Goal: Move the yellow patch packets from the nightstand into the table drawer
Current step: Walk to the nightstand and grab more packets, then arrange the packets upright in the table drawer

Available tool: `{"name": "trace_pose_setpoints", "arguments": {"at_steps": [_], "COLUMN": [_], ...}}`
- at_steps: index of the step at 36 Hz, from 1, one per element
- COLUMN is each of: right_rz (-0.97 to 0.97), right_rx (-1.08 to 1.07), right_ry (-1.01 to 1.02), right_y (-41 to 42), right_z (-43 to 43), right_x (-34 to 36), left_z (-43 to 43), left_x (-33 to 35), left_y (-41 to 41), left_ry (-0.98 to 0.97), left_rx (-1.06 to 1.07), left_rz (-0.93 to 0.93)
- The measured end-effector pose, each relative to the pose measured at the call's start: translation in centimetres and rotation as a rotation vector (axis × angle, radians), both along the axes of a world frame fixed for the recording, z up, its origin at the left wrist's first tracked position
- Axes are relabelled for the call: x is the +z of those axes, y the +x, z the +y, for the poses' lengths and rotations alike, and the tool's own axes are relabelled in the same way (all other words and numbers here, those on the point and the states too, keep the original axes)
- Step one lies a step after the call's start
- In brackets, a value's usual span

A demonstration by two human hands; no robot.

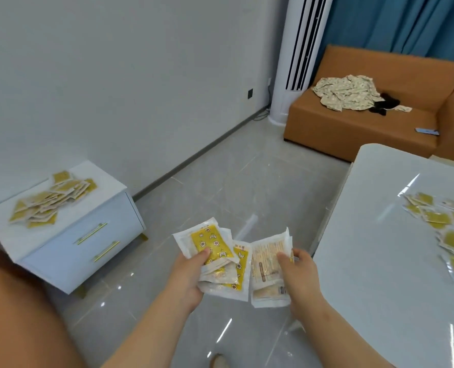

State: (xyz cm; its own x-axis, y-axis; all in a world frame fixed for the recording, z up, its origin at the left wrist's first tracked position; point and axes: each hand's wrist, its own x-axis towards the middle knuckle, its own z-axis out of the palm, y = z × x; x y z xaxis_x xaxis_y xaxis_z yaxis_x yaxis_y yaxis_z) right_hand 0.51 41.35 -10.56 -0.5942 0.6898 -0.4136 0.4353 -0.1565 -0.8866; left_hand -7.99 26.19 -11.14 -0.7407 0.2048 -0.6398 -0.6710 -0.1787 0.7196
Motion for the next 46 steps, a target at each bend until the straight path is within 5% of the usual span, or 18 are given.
{"name": "trace_pose_setpoints", "arguments": {"at_steps": [8, 26, 39, 46], "right_rz": [-0.003, -0.001, 0.137, 0.178], "right_rx": [-0.033, -0.113, 0.215, 0.309], "right_ry": [0.018, 0.151, 0.08, 0.069], "right_y": [11.1, 33.8, 37.5, 41.0], "right_z": [8.2, 41.0, 51.9, 62.5], "right_x": [-0.8, -0.4, -1.4, -3.1], "left_z": [7.2, 44.5, 59.0, 68.8], "left_x": [-0.7, -1.6, -2.2, -3.8], "left_y": [10.1, 31.9, 36.1, 39.9], "left_ry": [-0.047, -0.173, -0.074, 0.029], "left_rx": [-0.061, -0.223, -0.369, -0.267], "left_rz": [0.011, -0.035, -0.031, -0.125]}}
